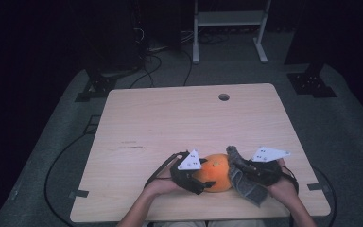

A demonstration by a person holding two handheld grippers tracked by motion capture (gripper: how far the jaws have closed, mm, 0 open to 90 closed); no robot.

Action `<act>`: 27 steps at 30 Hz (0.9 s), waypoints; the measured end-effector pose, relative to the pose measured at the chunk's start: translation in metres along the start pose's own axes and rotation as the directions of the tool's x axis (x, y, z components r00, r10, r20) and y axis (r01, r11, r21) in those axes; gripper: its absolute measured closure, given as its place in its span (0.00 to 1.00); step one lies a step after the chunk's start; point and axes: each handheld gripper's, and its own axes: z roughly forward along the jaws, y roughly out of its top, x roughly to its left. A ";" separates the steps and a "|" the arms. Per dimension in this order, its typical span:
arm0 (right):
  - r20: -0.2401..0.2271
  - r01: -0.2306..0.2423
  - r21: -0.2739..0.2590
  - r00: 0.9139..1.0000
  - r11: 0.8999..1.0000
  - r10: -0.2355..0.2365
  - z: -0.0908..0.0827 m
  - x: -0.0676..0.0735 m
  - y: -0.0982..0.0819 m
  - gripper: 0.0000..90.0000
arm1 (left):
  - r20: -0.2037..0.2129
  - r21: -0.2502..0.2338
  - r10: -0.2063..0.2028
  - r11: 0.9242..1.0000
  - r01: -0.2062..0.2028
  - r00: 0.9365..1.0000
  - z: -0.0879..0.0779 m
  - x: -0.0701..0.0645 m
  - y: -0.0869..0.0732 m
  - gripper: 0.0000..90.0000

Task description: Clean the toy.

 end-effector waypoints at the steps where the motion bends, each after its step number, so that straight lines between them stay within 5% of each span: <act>1: 0.011 -0.013 -0.008 1.000 1.000 0.013 -0.003 -0.002 0.001 0.82 | -0.004 0.001 0.003 1.000 -0.003 1.000 0.000 0.000 0.000 0.30; 5: -0.060 0.004 -0.082 0.998 0.997 -0.009 -0.010 0.007 0.009 0.82 | 0.015 -0.014 0.010 1.000 -0.010 1.000 -0.002 -0.001 -0.002 0.30; 6: -0.046 0.025 -0.060 0.999 0.998 -0.028 -0.006 0.008 0.009 0.82 | 0.022 -0.021 0.010 1.000 -0.010 1.000 -0.004 0.000 -0.002 0.27; 10: -0.050 -0.013 -0.026 0.999 1.000 0.012 0.000 -0.001 -0.001 0.82 | 0.026 -0.014 -0.046 0.999 0.046 0.999 -0.003 0.005 -0.001 0.20; 12: 0.011 -0.007 0.023 1.000 1.000 0.007 -0.001 -0.005 -0.004 0.82 | 0.018 -0.003 -0.021 1.000 0.021 1.000 -0.001 0.002 -0.002 0.24; 16: -0.029 -0.013 -0.100 1.000 0.995 0.010 -0.019 -0.001 0.009 0.82 | 0.019 -0.007 -0.002 1.000 0.002 1.000 0.000 -0.001 -0.003 0.28; 18: -0.057 0.022 -0.082 0.998 0.996 -0.026 -0.012 0.006 0.013 0.82 | 0.038 -0.006 0.024 1.000 -0.024 0.999 -0.003 -0.001 -0.002 0.26; 22: -0.045 -0.003 -0.035 0.999 0.999 0.002 0.002 -0.001 0.002 0.82 | 0.020 -0.026 -0.045 0.999 0.046 0.999 -0.007 0.007 -0.001 0.17; 25: -0.013 -0.013 -0.046 1.000 0.999 0.012 -0.010 -0.002 0.006 0.82 | 0.017 -0.014 -0.019 1.000 0.019 1.000 -0.002 0.003 -0.003 0.27; 27: -0.075 -0.011 -0.115 0.997 0.993 0.002 -0.018 0.005 0.014 0.82 | 0.026 -0.015 -0.001 1.000 0.001 1.000 0.000 -0.001 -0.002 0.32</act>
